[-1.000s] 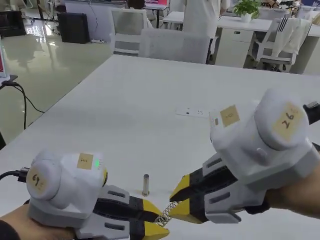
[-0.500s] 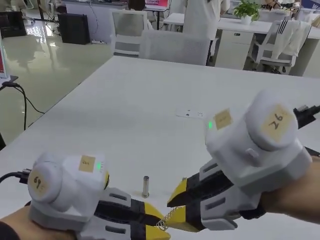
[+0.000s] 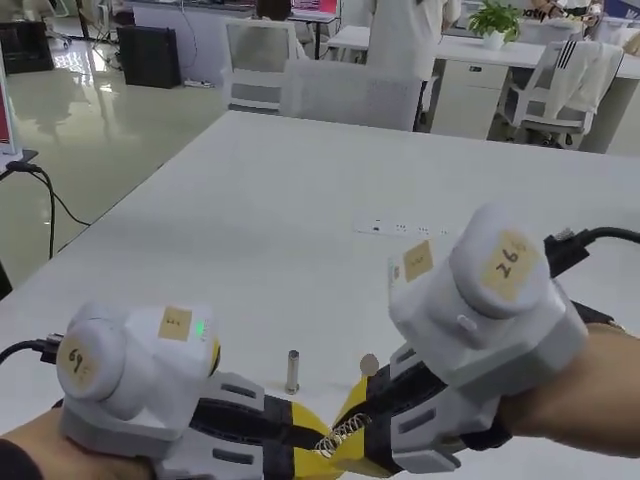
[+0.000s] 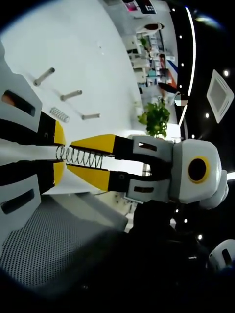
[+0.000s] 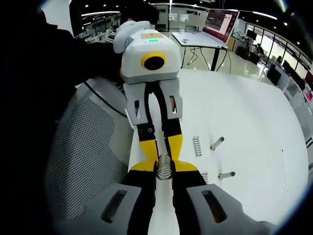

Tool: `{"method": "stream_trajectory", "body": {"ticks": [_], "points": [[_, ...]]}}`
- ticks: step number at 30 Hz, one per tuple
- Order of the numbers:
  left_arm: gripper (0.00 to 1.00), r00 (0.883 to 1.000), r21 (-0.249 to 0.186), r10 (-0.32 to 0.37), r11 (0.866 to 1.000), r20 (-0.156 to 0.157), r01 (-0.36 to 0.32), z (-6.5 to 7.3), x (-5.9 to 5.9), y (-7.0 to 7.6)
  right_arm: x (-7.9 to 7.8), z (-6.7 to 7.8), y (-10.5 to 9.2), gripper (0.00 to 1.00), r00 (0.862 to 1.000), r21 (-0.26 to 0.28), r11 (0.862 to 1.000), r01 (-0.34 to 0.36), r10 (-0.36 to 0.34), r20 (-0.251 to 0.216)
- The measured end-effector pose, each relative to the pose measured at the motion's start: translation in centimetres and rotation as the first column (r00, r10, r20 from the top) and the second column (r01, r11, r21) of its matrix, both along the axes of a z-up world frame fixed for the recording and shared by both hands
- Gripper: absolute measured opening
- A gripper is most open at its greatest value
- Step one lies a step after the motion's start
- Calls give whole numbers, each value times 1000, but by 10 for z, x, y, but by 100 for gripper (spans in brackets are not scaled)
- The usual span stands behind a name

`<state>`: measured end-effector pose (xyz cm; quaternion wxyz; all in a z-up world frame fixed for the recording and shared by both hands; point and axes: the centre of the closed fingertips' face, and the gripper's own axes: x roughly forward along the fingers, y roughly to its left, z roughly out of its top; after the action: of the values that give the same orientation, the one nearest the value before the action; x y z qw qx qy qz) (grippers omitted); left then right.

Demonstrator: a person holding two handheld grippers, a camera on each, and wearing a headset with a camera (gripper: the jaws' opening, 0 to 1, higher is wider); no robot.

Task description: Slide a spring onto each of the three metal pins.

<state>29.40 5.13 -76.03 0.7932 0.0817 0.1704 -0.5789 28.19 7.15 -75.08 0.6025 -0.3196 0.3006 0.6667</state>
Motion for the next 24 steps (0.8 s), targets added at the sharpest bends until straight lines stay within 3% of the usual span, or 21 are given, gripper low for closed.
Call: {"method": "stream_trajectory", "body": {"ticks": [15, 24], "points": [[3, 1000, 3, 26, 1000, -7, -26, -2, 4, 3, 7, 2, -4, 8, 1000, -30, 999, 14, -14, 1], [10, 997, 5, 73, 997, -19, -73, -5, 12, 11, 38, 8, -35, 8, 995, -77, 993, 88, -85, 43]]}}
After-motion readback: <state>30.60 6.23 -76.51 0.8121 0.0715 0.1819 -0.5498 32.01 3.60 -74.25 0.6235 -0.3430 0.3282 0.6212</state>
